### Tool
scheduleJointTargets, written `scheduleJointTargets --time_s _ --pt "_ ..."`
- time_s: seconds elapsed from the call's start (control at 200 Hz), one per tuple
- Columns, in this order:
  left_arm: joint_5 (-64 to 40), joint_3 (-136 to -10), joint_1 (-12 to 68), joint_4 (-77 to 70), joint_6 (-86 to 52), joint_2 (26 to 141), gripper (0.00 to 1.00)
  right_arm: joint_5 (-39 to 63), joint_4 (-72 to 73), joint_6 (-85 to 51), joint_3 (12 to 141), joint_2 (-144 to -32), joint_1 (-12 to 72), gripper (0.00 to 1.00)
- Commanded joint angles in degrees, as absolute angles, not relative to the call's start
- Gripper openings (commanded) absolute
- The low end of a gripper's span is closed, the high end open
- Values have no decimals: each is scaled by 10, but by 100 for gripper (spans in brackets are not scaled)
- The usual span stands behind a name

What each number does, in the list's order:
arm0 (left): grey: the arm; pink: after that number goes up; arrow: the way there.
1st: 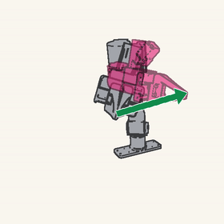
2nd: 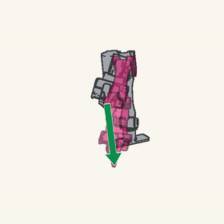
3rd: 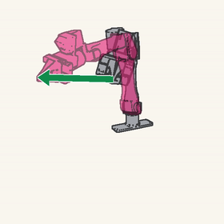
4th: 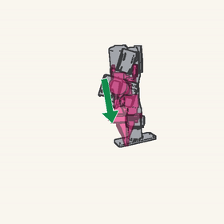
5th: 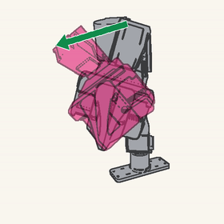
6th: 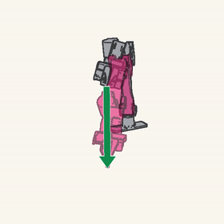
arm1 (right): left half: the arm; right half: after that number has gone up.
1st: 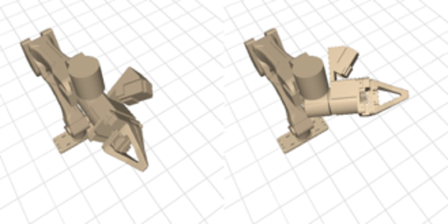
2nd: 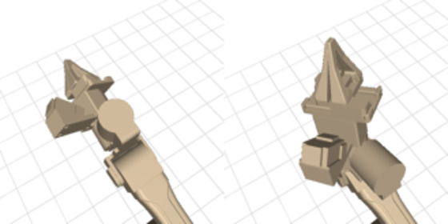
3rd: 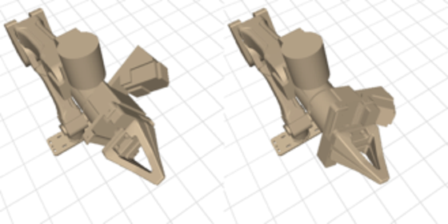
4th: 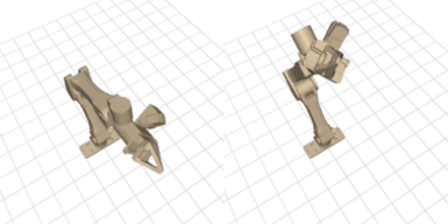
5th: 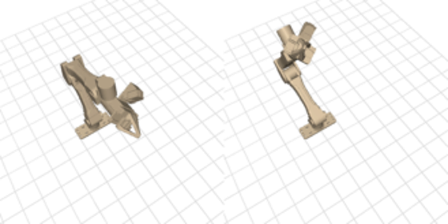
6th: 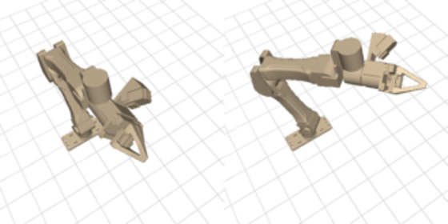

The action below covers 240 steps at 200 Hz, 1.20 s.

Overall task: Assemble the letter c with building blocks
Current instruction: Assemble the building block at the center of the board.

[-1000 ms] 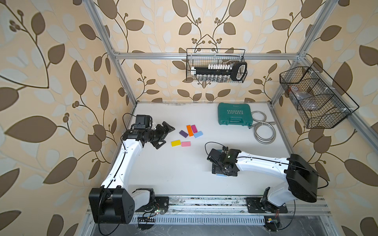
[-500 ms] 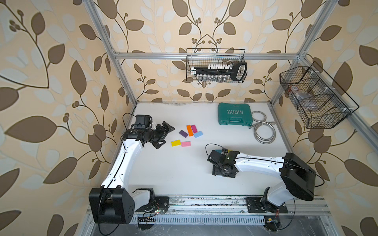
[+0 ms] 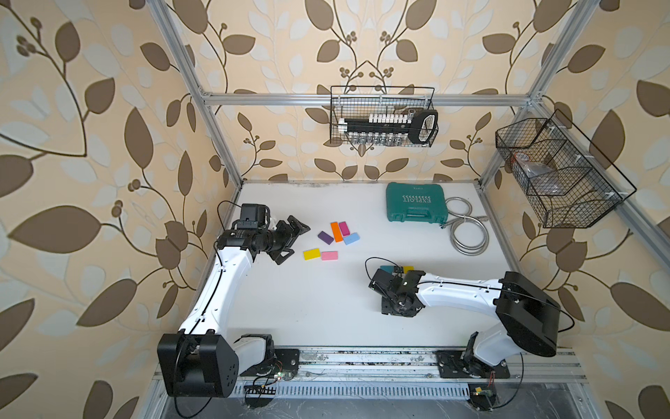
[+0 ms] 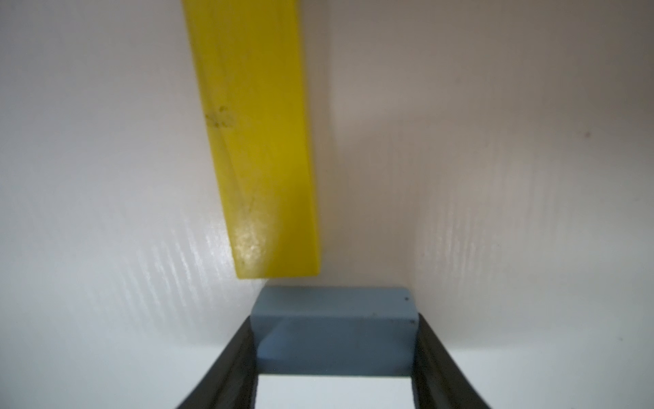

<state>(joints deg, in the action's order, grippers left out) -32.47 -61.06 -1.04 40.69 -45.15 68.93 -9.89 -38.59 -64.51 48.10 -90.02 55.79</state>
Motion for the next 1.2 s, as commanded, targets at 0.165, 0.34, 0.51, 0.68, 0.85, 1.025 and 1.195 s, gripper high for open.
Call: scheduleJointTargets --time_s 0.165,0.34,0.51,0.68,0.85,1.025,1.195 --pt "-321 -622 -4 407 -450 677 99 -105 -392 -631 485 -906 556 40" --pt "-321 -623 -4 408 -449 678 99 -112 -399 -623 493 -916 556 40" --pt "-321 -622 -4 407 -449 679 99 -115 -399 -620 497 -923 555 40" --pt "-321 -622 -4 406 -450 679 99 -119 -400 -616 497 -924 551 40" --pt "-321 -621 -4 406 -450 678 99 -120 -398 -613 495 -928 547 41" --pt "-321 -621 -4 406 -450 678 99 -120 -397 -610 496 -932 544 41" --pt "-321 -619 -4 405 -450 678 99 -120 -396 -610 497 -935 542 42"
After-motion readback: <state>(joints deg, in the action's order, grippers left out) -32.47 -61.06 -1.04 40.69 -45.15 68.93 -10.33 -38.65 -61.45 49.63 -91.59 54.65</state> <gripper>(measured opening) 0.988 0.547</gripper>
